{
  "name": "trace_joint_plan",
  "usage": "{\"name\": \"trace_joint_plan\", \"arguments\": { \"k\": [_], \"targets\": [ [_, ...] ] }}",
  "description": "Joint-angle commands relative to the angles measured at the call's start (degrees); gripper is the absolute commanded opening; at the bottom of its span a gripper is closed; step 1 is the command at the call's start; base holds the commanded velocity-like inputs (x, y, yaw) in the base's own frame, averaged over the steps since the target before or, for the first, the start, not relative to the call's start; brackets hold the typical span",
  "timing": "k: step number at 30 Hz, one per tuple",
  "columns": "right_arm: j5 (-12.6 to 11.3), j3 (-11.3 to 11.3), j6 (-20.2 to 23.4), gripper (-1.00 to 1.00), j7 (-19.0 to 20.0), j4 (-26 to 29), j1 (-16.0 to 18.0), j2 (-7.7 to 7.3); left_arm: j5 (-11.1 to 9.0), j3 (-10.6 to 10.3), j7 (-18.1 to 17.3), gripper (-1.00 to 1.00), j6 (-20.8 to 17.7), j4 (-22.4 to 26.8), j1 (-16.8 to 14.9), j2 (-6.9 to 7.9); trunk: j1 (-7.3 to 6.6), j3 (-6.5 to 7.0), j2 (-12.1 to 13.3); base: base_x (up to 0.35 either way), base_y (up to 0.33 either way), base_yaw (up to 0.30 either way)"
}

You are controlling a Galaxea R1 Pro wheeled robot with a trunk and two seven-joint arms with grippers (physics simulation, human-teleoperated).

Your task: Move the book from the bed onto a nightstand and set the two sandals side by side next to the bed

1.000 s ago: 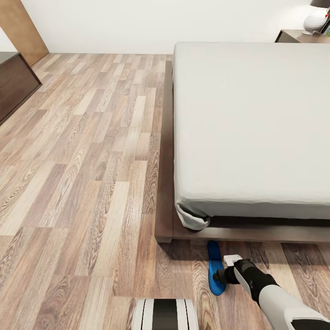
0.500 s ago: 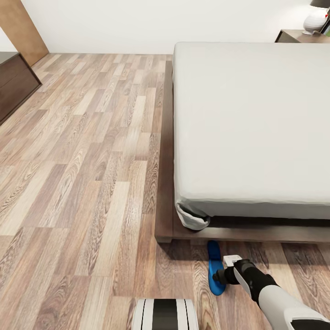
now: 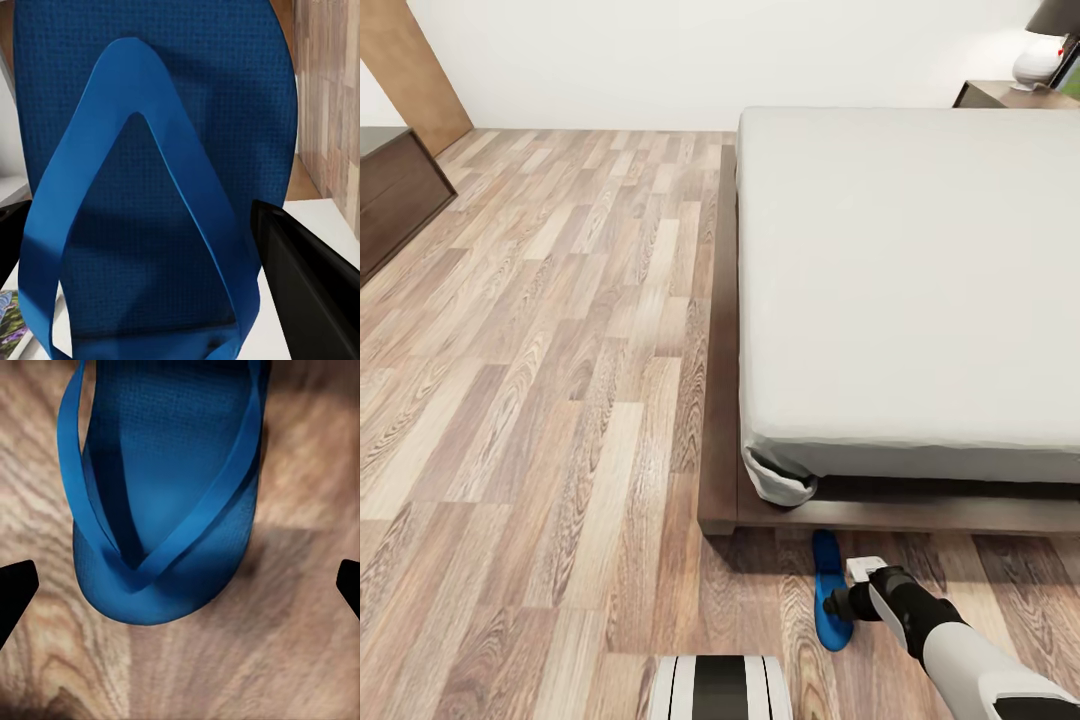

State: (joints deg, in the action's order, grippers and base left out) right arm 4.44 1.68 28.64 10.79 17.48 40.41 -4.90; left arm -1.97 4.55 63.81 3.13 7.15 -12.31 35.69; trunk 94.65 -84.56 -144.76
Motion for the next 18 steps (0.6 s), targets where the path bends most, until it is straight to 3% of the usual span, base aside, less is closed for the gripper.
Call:
{"name": "trace_joint_plan", "arguments": {
  "k": [1,4,9,14,18],
  "targets": [
    [0.5,0.16,0.27,1.0,0.37,0.06,-0.03,-0.03,-0.18,0.2,0.03,-1.0,0.32,0.06,0.0,-0.01,-0.01,-0.03,-0.01,0.0,0.0,0.0],
    [0.54,0.16,0.27,1.0,0.37,-0.49,-0.11,0.01,-0.19,0.2,0.04,-1.0,0.31,0.06,0.0,-0.01,-0.01,-0.03,-0.01,0.0,0.0,0.0],
    [0.57,0.17,0.27,1.0,0.37,-1.04,-0.21,0.06,-0.17,0.18,0.01,-1.0,0.3,0.05,0.0,-0.01,-0.14,1.07,0.05,0.0,0.0,0.0],
    [0.6,0.17,0.27,1.0,0.37,-1.51,-0.21,0.07,-0.17,0.19,0.02,-1.0,0.3,0.05,0.0,-0.01,-0.14,1.07,0.05,0.0,0.0,0.0],
    [0.58,0.17,0.27,1.0,0.37,-1.65,-0.23,0.06,-0.16,0.2,0.01,-1.0,0.3,0.05,0.0,-0.01,-0.24,1.96,0.11,0.0,0.0,0.0]
  ]
}}
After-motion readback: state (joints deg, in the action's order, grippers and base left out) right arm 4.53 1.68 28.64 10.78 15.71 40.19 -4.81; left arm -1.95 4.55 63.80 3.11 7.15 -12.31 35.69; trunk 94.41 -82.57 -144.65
